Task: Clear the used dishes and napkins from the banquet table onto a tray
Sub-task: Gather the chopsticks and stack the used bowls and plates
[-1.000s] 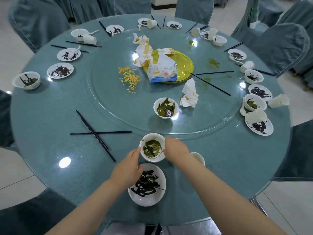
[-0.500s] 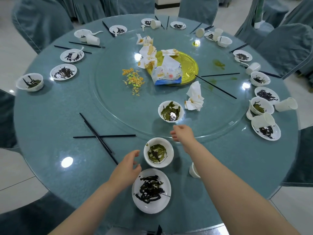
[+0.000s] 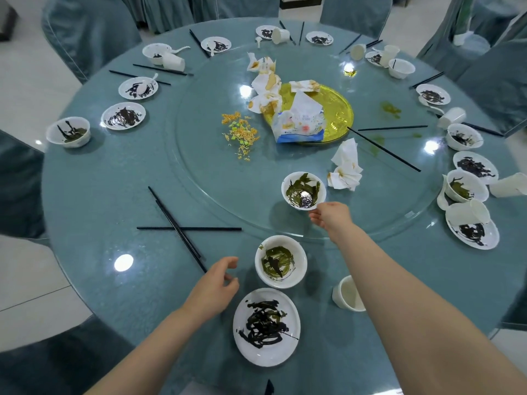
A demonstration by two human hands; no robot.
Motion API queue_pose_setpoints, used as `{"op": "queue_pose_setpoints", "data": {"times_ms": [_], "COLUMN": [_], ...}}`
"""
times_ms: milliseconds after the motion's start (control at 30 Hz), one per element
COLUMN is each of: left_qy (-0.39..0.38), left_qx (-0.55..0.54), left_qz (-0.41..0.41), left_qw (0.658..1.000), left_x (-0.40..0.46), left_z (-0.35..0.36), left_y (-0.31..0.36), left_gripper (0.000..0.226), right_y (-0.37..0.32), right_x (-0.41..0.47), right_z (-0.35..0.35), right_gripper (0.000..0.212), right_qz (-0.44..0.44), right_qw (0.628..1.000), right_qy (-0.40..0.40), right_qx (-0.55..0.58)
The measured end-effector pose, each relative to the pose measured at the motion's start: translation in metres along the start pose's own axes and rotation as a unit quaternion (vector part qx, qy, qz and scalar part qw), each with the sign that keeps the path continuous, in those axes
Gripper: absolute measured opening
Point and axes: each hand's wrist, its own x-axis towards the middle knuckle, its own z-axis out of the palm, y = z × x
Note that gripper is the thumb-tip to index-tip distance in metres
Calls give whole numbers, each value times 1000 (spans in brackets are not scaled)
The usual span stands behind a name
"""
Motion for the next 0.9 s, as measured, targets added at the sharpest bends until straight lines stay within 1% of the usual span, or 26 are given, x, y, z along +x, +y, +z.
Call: {"op": "queue_pose_setpoints", "data": {"times_ms": [167,267,333,433,533,600,633,700,767,833,900], "left_qy": [0,3,2,1,0,1,2,2,-4,-8,-10], "left_qx": [-14,-29,-43,-68,-93,-103,-106,-103,-94,-89,-79], "left_qz": [-7,-8,-11,-19,-25,-28,-27,-19,-4,13,37], "left_qw": [1000,1000,999,997,995,994,994,994,996,996,996], "left_x": [1,2,3,3,2,2,2,0,-2,-4,-7], "left_z": [0,1,2,5,7,9,10,12,13,15,16], "left_y": [4,7,8,10,12,13,13,12,13,15,18], "left_gripper": [44,42,41,39,36,35,35,40,45,49,52], "right_y": [2,4,5,6,11,16,19,25,31,36,40], "right_x": [-14,-33,-47,-64,-76,-80,-81,-82,-81,-80,-80], "right_z": [-7,-11,-16,-24,-32,-36,-37,-39,-40,-41,-39], "right_gripper": [12,4,5,8,8,10,10,10,9,9,14], "right_qz": [-28,-54,-73,-90,-88,-92,-97,-109,-128,-144,-152], "right_qw": [999,996,989,975,960,942,927,891,868,865,863], "right_qy": [-3,-33,-65,-122,-163,-182,-188,-189,-160,-132,-125], "right_qx": [-39,-68,-108,-163,-211,-268,-310,-399,-452,-463,-465]}}
